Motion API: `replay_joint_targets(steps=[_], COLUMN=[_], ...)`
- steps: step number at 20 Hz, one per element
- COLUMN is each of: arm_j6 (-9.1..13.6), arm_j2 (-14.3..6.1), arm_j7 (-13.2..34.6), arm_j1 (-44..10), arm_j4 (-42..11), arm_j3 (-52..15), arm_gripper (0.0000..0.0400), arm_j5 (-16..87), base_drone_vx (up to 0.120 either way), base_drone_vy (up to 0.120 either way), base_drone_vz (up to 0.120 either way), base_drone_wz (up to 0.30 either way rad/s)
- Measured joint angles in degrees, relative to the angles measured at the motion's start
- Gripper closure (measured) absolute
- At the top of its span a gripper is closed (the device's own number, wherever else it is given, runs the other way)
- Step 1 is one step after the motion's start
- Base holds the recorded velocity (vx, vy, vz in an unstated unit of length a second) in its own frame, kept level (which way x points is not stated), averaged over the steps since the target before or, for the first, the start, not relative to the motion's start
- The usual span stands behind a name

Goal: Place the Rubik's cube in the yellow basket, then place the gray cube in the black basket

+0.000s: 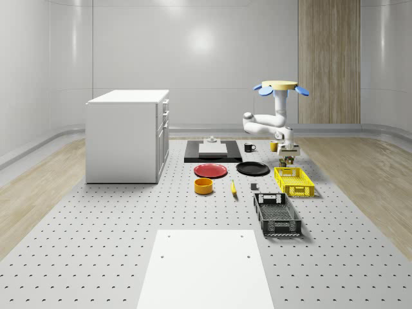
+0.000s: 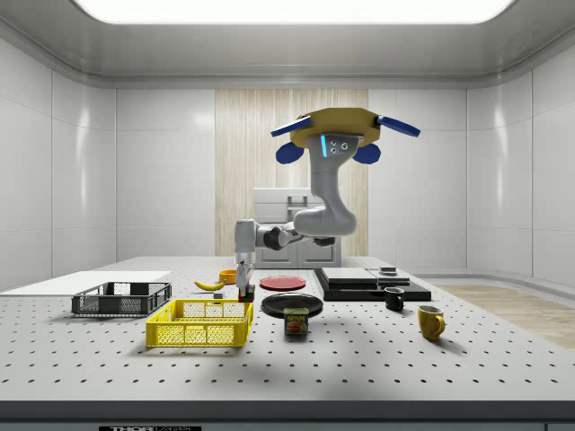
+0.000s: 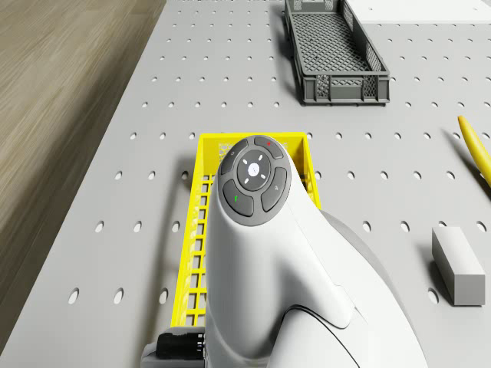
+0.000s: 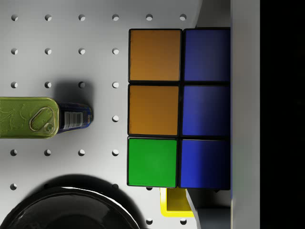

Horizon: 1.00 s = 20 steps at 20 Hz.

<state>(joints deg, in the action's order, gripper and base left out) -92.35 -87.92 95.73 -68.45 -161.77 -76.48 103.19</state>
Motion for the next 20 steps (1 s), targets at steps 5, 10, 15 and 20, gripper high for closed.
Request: replay_joint_targets(steps=[5,10,15,20], arm_j6=[-0.2,-0.5,-0.7,-0.9], arm_j2=[-0.3,-0.5,-0.7,-0.9], arm_j7=[0.0,0.1,0.1,0.2], arm_j1=[-0.1,-0.1,-0.2,-0.2], arm_j4=[0.0,0.0,0.0,0.0], arm_j3=[0.0,-0.1,-0.1,-0.1], arm_gripper=[0.0078,0.0078,0.0078,0.0078], arm_j5=[-0.1,-0.2,-0.3,-0.4], base_drone_vx=[0.12,0.12,0.12,0.056], base_drone_vy=[0.0,-0.096,0.0,0.0], base_drone_vz=[0.0,0.0,0.0,-0.056], base_drone_wz=[0.0,0.0,0.0,0.0])
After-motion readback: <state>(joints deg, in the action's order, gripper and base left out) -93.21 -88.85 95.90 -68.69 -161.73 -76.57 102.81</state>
